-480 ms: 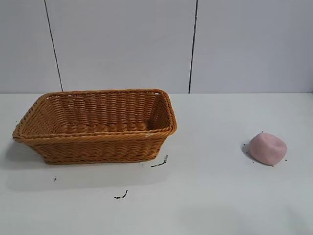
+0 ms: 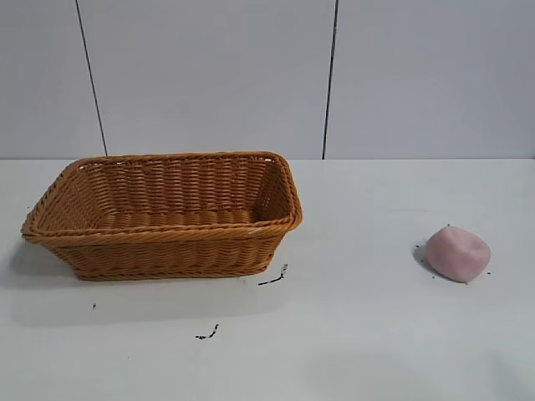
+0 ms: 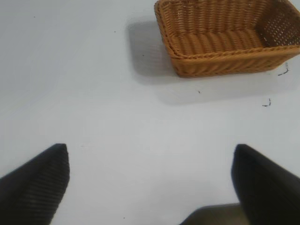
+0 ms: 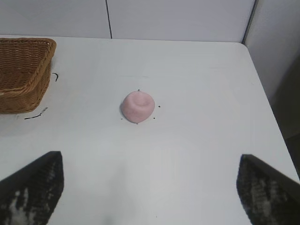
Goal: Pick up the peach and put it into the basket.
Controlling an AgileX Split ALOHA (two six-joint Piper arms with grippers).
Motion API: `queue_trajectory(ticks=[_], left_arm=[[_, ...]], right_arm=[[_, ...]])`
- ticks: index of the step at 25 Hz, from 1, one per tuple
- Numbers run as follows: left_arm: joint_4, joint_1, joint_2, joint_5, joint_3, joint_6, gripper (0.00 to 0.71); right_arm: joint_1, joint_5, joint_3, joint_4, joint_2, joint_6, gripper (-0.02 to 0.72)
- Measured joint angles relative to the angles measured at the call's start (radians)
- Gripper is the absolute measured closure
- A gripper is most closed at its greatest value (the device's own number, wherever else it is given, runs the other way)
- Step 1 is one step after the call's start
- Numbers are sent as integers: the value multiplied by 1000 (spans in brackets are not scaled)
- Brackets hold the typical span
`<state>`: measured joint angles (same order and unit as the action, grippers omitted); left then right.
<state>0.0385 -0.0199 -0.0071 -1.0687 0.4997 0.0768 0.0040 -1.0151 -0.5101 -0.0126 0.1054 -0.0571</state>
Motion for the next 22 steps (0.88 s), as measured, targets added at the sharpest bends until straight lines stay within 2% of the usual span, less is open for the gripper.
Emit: queue_trajectory(ticks=[9, 15, 22], left_arm=[[0, 0, 0, 0, 0, 0, 18], [0, 0, 0, 0, 0, 0, 18], [0, 0, 0, 0, 0, 0, 18]], right_arm=[[0, 43, -205, 0, 623, 0, 14], [0, 56, -419, -1, 1073, 0, 14], [18, 62, -672, 0, 1461, -5, 14]])
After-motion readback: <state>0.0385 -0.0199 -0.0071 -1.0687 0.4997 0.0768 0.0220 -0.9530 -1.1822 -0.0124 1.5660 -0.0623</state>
